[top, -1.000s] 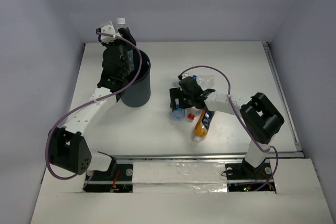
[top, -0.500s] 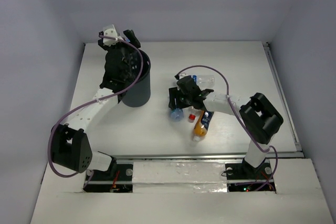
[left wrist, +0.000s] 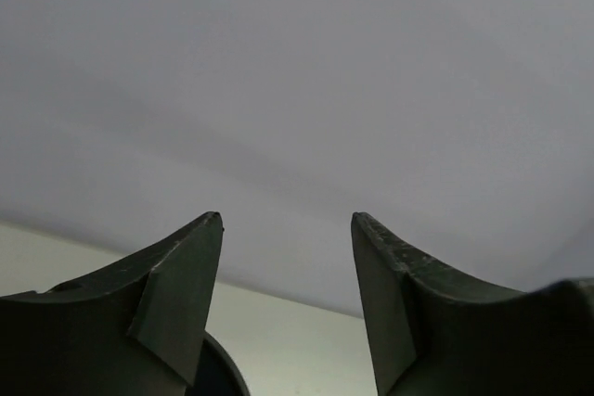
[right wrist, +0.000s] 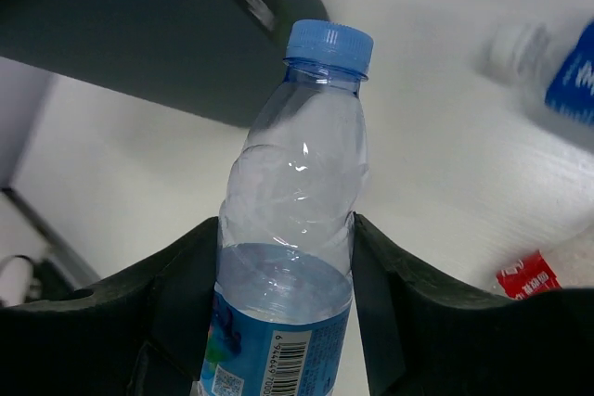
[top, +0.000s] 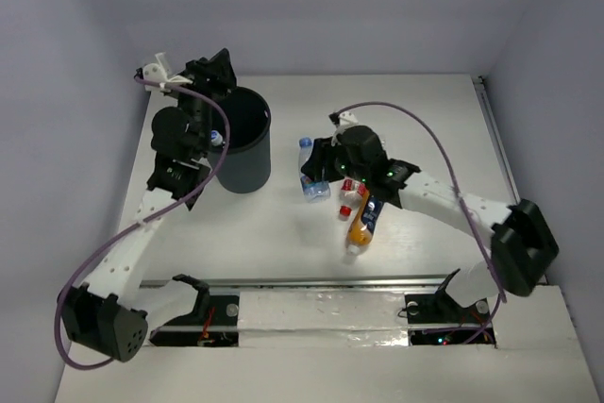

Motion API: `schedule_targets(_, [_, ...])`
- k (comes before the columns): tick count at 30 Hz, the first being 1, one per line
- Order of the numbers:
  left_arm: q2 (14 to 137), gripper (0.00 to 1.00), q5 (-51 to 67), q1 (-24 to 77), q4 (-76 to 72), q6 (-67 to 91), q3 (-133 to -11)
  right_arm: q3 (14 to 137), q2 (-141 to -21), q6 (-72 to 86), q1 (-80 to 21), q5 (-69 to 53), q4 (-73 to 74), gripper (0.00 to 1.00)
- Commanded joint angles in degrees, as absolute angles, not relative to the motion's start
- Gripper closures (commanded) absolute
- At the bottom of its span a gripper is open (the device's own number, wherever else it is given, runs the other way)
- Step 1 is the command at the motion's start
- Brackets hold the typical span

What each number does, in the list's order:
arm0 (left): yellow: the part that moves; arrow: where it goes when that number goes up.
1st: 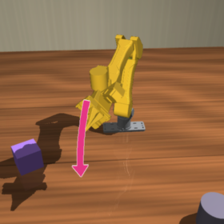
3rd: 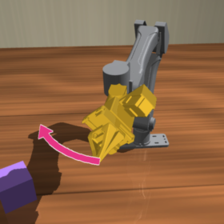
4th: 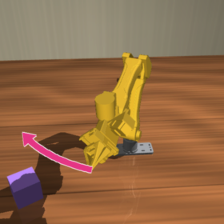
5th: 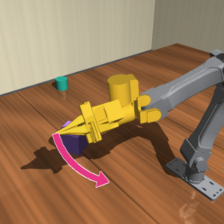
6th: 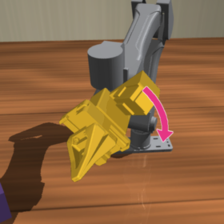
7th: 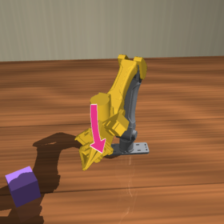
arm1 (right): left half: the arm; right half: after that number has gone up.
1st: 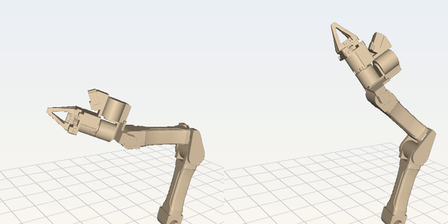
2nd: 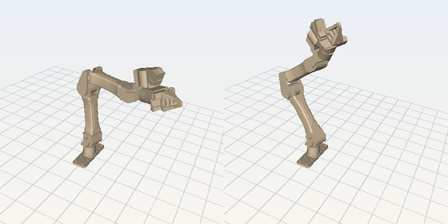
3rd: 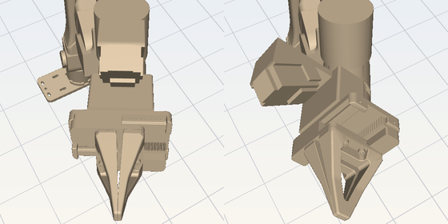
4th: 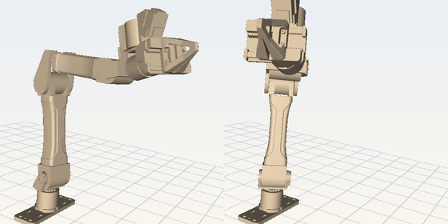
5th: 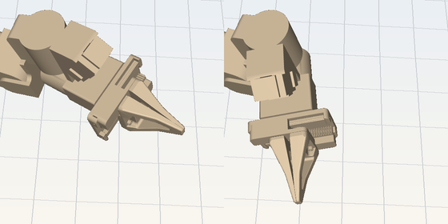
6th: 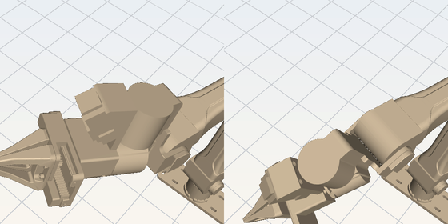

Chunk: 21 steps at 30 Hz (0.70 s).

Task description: Put the plastic bottles in the bin

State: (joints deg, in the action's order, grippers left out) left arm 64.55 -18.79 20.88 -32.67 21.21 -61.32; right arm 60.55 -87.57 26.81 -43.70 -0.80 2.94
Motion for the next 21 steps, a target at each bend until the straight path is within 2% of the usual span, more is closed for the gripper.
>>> schedule_targets(1, [58.9, 0.48, -13.4, 20.8, -32.1, 28.6, -58.0, 62.9, -78.6, 26.7, -44.5, -3.1, -2.5, 0.49])
schedule_targets(5, [50.5, 0.64, -12.7, 20.8, -30.9, 31.6, -50.9, 67.4, -74.2, 25.4, -44.5, -2.6, -4.0, 0.49])
schedule_targets(9, [43.1, 0.75, -11.4, 21.4, -29.6, 33.7, -46.3, 77.6, -76.9, 24.6, -44.5, -2.8, -5.9, 0.49])
schedule_targets(14, [35.0, 0.79, -8.8, 21.9, -25.4, 35.2, -43.1, 88.0, -87.3, 24.9, -44.5, -1.8, -10.4, 0.49])
schedule_targets(21, [27.4, 0.80, -5.3, 21.9, -20.8, 37.0, -38.7, 105.4, -103.0, 22.8, -45.6, -0.5, -12.4, 0.49])
